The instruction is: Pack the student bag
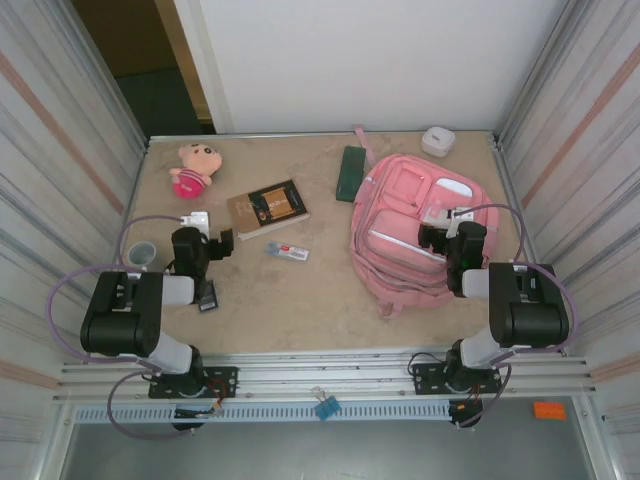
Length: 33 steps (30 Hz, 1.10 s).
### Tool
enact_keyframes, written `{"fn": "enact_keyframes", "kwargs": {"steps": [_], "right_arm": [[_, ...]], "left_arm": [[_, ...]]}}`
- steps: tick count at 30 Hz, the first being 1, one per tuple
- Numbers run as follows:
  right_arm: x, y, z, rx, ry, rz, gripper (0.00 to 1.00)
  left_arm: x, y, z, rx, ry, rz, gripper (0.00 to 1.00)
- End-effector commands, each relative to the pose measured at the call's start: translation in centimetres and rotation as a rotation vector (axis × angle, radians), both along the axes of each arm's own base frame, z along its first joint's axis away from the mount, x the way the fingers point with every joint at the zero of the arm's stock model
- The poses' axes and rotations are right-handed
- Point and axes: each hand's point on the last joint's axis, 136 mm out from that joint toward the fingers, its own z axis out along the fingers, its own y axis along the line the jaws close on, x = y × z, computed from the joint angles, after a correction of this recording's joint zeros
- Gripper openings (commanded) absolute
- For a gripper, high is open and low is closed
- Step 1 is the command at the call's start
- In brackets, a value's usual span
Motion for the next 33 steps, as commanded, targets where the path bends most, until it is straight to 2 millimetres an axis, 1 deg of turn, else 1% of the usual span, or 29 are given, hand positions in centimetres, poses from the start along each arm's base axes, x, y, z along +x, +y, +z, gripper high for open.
{"fn": "enact_keyframes", "kwargs": {"steps": [1,30,32,33], "right_arm": [[1.1,0.2,1.1,0.038,-0.04,0.004,0.99],[1.1,0.1,1.1,0.042,-0.042,0.004,0.99],[1.2,0.0,2.1,0.042,-0.042,-0.004,0.99],[1.2,0.0,2.7,0.038,-0.032,-0.005,0.99]], "left_arm": [[1.4,0.0,2.1,0.034,-0.074,0.003,0.99],[1.3,0.0,2.1,0.034,-0.078,0.003,0.99],[1.1,0.3,2.7,0.05,-0.078,0.032,0.99],[1.1,-0.1,2.9,0.047,-0.088,0.01,0.99]]}}
